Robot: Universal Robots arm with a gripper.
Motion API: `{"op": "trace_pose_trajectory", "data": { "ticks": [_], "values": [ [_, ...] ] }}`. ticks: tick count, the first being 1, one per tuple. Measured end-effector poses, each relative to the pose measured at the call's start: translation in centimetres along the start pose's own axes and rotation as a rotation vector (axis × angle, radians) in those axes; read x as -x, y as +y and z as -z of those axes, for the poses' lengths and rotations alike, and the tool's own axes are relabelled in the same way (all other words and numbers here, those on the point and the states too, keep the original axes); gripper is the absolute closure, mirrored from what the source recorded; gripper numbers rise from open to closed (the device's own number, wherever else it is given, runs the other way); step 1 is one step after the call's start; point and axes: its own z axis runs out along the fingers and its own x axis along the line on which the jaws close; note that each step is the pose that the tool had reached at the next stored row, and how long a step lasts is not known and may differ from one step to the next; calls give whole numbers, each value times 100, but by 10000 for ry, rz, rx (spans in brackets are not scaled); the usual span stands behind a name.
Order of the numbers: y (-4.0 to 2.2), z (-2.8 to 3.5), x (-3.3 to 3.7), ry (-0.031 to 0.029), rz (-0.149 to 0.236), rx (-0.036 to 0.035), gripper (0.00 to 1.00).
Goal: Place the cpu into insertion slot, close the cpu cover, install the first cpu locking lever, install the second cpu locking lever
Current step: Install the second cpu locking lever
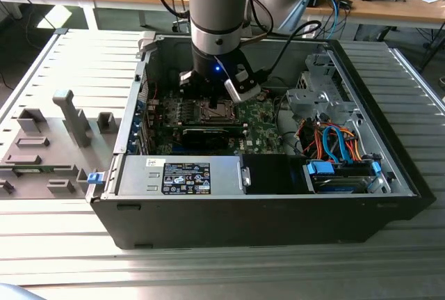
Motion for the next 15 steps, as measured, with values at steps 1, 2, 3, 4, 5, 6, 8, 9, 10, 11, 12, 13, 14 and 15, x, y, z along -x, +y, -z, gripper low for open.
{"op": "trace_pose_trajectory", "data": {
  "ticks": [1, 2, 3, 4, 5, 6, 8, 9, 10, 11, 12, 13, 14, 15],
  "values": [
    [-2, -1, 0, -1, -1, -1, 89],
    [-2, -1, -1, 0, -2, -1, 89],
    [-3, -1, -1, 0, -1, -1, 89],
    [-3, -1, 0, 0, 0, 0, 89],
    [-5, -1, 0, -1, 0, -1, 89],
    [-13, 1, 0, 1, 2, -3, 89],
    [-33, -17, -5, -1, 0, -2, 89],
    [-40, -36, -7, -1, -1, -3, 89],
    [-44, -52, -8, 0, -1, -4, 89],
    [-54, -98, -16, -1, 0, 4, 89],
    [-59, -122, -29, -4, -2, 44, 89],
    [-63, -139, -42, -7, -3, 90, 89],
    [-64, -148, -51, -9, -3, 120, 89],
    [-65, -159, -60, -12, -4, 153, 89]
  ]
}}
